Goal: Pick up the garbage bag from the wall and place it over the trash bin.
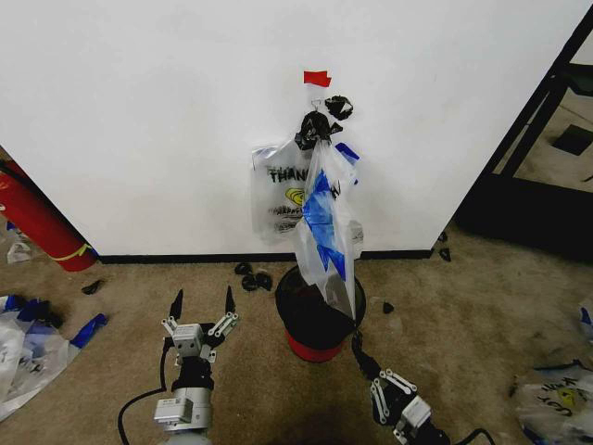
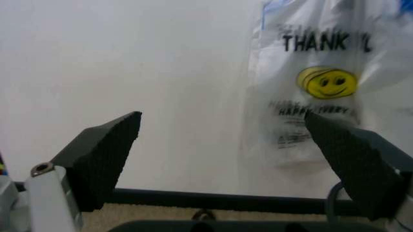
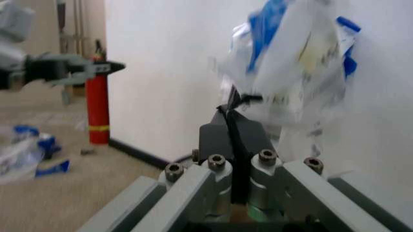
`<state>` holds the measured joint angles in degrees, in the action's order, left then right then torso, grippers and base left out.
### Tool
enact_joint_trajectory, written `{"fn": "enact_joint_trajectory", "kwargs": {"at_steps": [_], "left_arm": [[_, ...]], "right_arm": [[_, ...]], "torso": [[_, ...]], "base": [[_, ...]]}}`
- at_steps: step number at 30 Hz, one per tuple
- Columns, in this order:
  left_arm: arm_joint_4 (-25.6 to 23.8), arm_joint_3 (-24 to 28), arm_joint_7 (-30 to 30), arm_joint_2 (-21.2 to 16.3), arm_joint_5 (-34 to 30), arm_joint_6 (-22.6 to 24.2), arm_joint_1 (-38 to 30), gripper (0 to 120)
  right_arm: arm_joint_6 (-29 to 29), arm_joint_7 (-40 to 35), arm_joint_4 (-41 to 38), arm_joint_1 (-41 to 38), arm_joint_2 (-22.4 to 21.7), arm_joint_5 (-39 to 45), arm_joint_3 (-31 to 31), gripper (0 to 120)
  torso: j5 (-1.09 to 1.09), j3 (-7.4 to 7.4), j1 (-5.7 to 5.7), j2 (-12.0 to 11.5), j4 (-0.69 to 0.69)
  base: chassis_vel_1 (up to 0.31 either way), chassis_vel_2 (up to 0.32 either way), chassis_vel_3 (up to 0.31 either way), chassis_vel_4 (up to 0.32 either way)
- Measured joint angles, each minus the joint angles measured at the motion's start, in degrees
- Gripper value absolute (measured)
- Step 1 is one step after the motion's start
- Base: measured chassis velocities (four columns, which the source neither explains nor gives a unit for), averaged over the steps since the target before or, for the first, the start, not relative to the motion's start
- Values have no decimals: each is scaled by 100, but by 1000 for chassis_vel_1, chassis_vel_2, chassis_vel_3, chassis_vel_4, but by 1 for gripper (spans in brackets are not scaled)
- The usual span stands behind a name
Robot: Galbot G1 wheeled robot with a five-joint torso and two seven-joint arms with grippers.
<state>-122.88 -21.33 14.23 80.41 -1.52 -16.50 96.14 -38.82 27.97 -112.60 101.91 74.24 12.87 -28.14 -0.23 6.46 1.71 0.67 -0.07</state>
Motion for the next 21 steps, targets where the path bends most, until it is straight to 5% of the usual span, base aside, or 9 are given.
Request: {"fn": "enact_joint_trajectory", "kwargs": {"at_steps": [14,19,21], "left_arm": [[-905,578,56,-1653,-1321,1188,-741,100],[-1381,1354,554,-3002,-3693,2373,-2361,98],[-1406,1527,629,-3129,-4032,2486,-2682,98]], "right_arm": [[1109,-681,-625,-526,89,959,396,0],[1253,-803,-661,-694,333,839,385,0],[1251,-805,-648,-687,368,805,375,0]], "torso": [[-1,0,0,0,0],[-1,1,1,0,-1],[-1,0,0,0,0]], "base": [[0,0,0,0],[0,0,0,0],[0,0,0,0]]}}
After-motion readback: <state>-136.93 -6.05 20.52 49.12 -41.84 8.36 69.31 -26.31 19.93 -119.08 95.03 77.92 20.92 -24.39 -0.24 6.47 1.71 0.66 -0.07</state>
